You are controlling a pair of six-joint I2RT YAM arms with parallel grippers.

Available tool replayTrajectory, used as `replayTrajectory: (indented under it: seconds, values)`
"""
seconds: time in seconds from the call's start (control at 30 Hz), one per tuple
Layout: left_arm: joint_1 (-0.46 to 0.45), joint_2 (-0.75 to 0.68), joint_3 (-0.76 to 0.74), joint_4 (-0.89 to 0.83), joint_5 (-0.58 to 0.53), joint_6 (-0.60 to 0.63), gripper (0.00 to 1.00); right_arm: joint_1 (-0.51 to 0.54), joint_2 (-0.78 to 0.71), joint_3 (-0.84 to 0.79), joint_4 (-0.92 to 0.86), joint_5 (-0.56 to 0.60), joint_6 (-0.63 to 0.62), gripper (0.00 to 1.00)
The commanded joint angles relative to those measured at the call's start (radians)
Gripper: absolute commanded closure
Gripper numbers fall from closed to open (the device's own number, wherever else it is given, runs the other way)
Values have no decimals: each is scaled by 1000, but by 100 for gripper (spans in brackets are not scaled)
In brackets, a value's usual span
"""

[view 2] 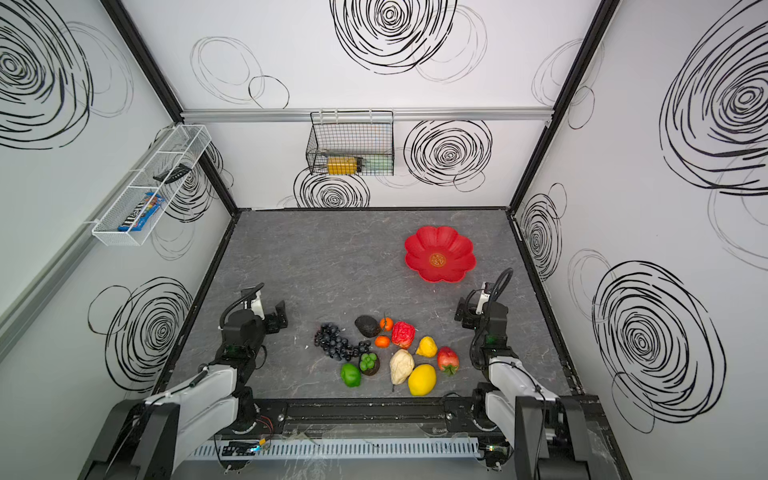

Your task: Place and organize the fake fruits in the fruit bowl

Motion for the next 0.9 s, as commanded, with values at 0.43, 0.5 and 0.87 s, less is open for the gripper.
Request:
replayTrajectory:
  seconds: [0.43,0.5,0.87]
  values:
    - [-38,414,109,768,-116,119,4,53,409,138,571,101,-51,3]
    - [-38,414,109,768,-116,120,4,54,409,138,570,101,-51,3]
    - [-4,409,99,777,-48,99,4,54,410,139,570,101,-51,3]
